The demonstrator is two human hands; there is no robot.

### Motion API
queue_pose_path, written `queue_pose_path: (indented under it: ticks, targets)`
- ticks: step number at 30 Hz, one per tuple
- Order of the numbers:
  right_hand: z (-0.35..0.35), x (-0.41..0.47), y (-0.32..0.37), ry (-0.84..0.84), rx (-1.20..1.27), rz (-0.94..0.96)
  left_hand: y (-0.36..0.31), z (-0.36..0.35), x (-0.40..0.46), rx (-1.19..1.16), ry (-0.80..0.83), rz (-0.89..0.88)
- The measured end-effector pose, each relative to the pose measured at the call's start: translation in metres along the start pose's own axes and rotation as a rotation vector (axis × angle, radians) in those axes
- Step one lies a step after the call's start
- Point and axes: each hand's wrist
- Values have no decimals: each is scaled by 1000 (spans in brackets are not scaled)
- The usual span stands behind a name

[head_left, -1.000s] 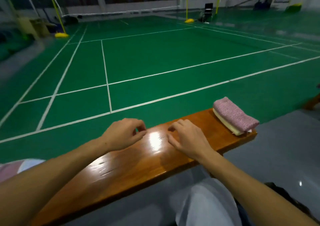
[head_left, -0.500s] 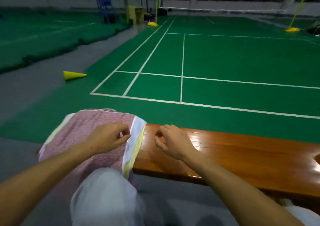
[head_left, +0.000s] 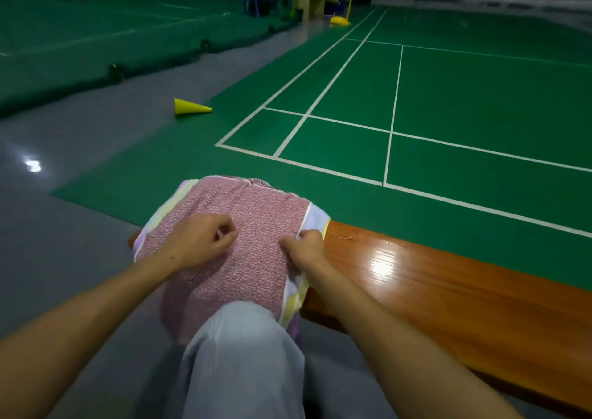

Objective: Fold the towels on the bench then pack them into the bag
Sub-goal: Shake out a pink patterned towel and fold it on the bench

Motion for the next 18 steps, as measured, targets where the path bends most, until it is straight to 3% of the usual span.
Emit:
queue_pose_path:
  ticks: [7, 12, 16, 18]
  targets:
    - [31, -21, 7, 46, 265, 33, 38, 13, 6, -56, -392, 343]
    - [73, -39, -15, -64, 395, 74, 41, 6, 26, -104, -318, 541]
    - [108, -47, -32, -113, 470, 46, 27, -4, 40, -121, -312, 539]
    - [124, -51, -42, -101, 498, 53, 11, -11, 45, -135, -196, 536]
Point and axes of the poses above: each hand's wrist, its own x-axis towards the middle knuckle, its own z-axis out of the back of the hand, y = z × x, and after that the axes turned 13 degrees about -x, right-handed
